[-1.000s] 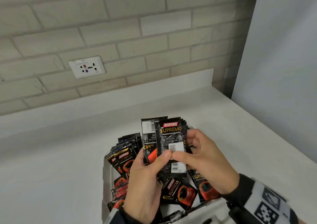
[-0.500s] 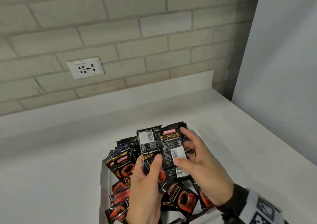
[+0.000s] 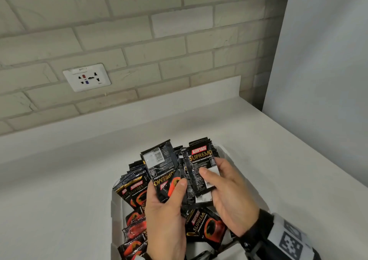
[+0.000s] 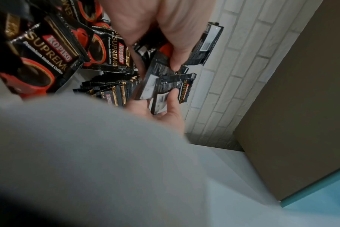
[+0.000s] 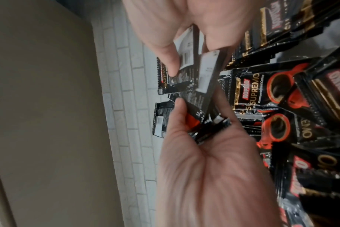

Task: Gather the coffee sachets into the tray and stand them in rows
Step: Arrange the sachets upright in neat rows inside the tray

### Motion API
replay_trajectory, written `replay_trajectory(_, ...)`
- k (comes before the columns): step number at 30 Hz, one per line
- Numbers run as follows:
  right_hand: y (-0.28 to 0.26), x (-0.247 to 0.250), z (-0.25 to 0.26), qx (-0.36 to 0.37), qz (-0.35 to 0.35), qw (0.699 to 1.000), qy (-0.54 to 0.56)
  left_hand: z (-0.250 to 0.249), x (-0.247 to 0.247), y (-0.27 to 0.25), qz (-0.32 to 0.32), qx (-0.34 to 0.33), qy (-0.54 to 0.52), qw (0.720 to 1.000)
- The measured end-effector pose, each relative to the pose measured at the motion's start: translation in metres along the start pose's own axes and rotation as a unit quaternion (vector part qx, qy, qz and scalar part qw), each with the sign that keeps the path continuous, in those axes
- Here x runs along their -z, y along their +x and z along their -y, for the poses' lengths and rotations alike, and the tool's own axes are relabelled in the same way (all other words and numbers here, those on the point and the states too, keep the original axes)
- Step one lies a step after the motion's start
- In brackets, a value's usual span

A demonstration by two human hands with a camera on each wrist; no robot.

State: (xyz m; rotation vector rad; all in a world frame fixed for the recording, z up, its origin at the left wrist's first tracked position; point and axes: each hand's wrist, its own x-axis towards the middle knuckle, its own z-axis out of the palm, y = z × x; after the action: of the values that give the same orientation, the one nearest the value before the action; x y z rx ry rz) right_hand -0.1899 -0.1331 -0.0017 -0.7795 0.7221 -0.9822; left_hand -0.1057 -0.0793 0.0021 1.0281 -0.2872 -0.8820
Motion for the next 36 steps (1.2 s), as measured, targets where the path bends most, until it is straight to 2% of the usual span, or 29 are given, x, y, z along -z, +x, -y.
replay_trajectory(2,-0.002,0.001,-0.002,-0.011,0.006,1.0,-0.012,-0.001,0.002,0.003,-0.018,-0.006,-0.01,1.0)
replay_trajectory(6,-0.006,0.003,-0.008,-0.021,-0.002,0.994,-0.105,-0.004,0.004,0.006,-0.032,-0.031,-0.036,0.998)
replay_trajectory(13,-0.007,0.007,-0.007,-0.08,0.038,0.992,-0.085,-0.005,0.011,0.007,-0.049,-0.05,-0.01,0.998)
replay_trajectory(15,-0.008,0.01,0.006,-0.057,0.021,0.994,-0.087,-0.009,0.014,0.009,-0.056,-0.058,0.0,0.997)
replay_trajectory(17,-0.009,0.009,0.021,0.042,-0.002,0.984,-0.173,-0.014,0.014,0.009,-0.057,-0.056,0.003,0.997)
replay_trajectory(18,-0.01,0.006,0.029,0.106,-0.003,0.965,-0.242,-0.015,0.014,0.009,-0.054,-0.054,0.005,0.997)
replay_trajectory(19,-0.012,0.003,0.034,0.168,0.007,0.93,-0.326,-0.015,0.013,0.008,-0.048,-0.05,0.006,0.998)
replay_trajectory(21,-0.017,-0.007,0.039,0.248,0.051,0.819,-0.516,-0.013,0.009,0.004,-0.024,-0.036,0.002,0.999)
replay_trajectory(22,-0.019,-0.012,0.037,0.27,0.083,0.76,-0.585,-0.011,0.006,0.001,-0.007,-0.03,-0.001,1.0)
replay_trajectory(23,-0.021,-0.016,0.033,0.286,0.111,0.717,-0.626,-0.01,0.004,-0.001,0.01,-0.028,-0.006,1.0)
replay_trajectory(24,-0.023,-0.02,0.03,0.29,0.132,0.693,-0.647,-0.008,0.002,-0.002,0.022,-0.027,-0.012,0.999)
replay_trajectory(25,-0.024,-0.023,0.027,0.283,0.144,0.686,-0.654,-0.008,0.0,-0.003,0.028,-0.025,-0.018,0.999)
replay_trajectory(28,-0.027,-0.023,0.019,0.271,0.162,0.683,-0.659,-0.007,0.002,-0.004,0.033,-0.021,-0.033,0.999)
replay_trajectory(30,-0.026,-0.021,0.014,0.261,0.184,0.698,-0.641,-0.009,0.006,-0.002,0.027,-0.021,-0.025,0.999)
replay_trajectory(33,-0.023,-0.02,0.014,0.197,0.24,0.747,-0.587,-0.013,0.014,0.002,0.024,-0.013,-0.024,0.999)
replay_trajectory(36,-0.02,-0.016,0.026,0.149,0.245,0.837,-0.466,-0.019,0.021,0.006,0.04,-0.007,-0.01,0.999)
